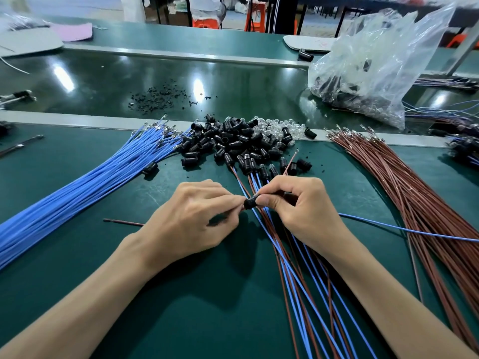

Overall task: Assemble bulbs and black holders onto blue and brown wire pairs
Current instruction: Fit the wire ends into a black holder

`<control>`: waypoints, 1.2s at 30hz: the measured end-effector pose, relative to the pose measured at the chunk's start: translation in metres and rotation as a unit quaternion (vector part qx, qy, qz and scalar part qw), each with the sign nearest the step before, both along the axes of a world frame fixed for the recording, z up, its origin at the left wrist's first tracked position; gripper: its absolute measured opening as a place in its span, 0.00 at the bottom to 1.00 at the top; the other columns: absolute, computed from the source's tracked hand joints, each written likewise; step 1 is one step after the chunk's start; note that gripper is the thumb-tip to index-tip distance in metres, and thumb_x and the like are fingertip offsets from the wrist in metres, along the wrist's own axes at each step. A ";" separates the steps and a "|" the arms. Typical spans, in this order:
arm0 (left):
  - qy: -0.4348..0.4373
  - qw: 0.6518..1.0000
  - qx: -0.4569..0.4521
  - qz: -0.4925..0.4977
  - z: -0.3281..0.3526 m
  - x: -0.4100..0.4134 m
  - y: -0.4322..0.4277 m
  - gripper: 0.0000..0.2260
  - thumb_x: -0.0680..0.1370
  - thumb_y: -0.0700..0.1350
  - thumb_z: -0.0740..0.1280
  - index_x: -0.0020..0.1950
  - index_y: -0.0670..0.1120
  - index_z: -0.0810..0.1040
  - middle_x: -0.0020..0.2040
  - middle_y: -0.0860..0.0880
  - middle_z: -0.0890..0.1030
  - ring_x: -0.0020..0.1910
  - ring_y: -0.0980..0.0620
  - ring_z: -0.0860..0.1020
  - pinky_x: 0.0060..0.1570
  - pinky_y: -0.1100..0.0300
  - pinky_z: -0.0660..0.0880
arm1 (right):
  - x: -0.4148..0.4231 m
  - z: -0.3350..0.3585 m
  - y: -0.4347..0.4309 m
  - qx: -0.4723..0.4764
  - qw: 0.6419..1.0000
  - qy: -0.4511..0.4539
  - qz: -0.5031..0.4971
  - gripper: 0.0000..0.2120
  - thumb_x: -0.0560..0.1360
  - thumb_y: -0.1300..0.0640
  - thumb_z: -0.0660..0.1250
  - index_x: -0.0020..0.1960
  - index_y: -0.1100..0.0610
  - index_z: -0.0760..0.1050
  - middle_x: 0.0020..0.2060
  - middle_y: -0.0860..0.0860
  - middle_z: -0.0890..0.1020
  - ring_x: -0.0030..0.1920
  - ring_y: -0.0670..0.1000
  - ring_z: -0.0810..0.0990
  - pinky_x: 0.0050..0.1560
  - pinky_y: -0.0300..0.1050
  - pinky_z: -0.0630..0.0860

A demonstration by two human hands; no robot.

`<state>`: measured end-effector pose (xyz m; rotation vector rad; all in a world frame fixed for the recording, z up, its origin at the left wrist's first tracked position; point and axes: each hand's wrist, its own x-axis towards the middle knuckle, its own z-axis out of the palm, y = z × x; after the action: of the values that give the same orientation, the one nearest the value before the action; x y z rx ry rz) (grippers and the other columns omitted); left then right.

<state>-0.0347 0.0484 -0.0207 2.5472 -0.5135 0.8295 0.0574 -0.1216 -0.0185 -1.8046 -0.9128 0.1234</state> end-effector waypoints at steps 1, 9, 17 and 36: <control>-0.006 1.000 0.000 0.010 -0.001 0.001 -0.001 0.07 0.75 0.35 0.67 0.39 0.35 0.81 0.30 0.45 0.77 0.27 0.45 0.73 0.33 0.56 0.74 | 0.000 0.000 0.000 0.001 1.000 -0.001 0.000 0.10 0.71 0.65 0.73 0.38 0.50 0.79 0.32 0.51 0.82 0.34 0.54 0.78 0.37 0.42 0.73; -0.045 0.996 -0.044 0.067 0.000 0.002 -0.007 0.09 0.74 0.38 0.66 0.35 0.37 0.80 0.27 0.47 0.74 0.26 0.47 0.68 0.33 0.60 0.71 | -0.001 0.001 -0.001 0.011 1.000 -0.005 -0.005 0.08 0.72 0.62 0.73 0.39 0.51 0.79 0.30 0.49 0.80 0.29 0.43 0.71 0.32 0.34 0.66; -0.043 0.989 -0.092 0.108 0.001 0.002 -0.012 0.09 0.73 0.40 0.65 0.35 0.39 0.81 0.27 0.47 0.76 0.26 0.47 0.73 0.32 0.58 0.72 | 0.000 0.000 -0.001 0.028 0.999 -0.042 -0.001 0.01 0.72 0.60 0.73 0.41 0.57 0.82 0.31 0.46 0.79 0.31 0.44 0.74 0.34 0.32 0.67; 0.027 0.939 -0.301 0.163 0.007 0.004 -0.008 0.03 0.72 0.40 0.74 0.38 0.46 0.84 0.33 0.54 0.83 0.29 0.60 0.78 0.34 0.66 0.75 | 0.002 -0.004 0.001 0.058 0.990 -0.130 -0.013 0.03 0.70 0.63 0.74 0.43 0.63 0.83 0.35 0.53 0.82 0.34 0.48 0.78 0.37 0.34 0.71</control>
<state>-0.0304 0.0405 -0.0134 2.0864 0.1768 0.8604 0.0595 -0.1210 -0.0229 -1.7489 -1.0570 -0.1824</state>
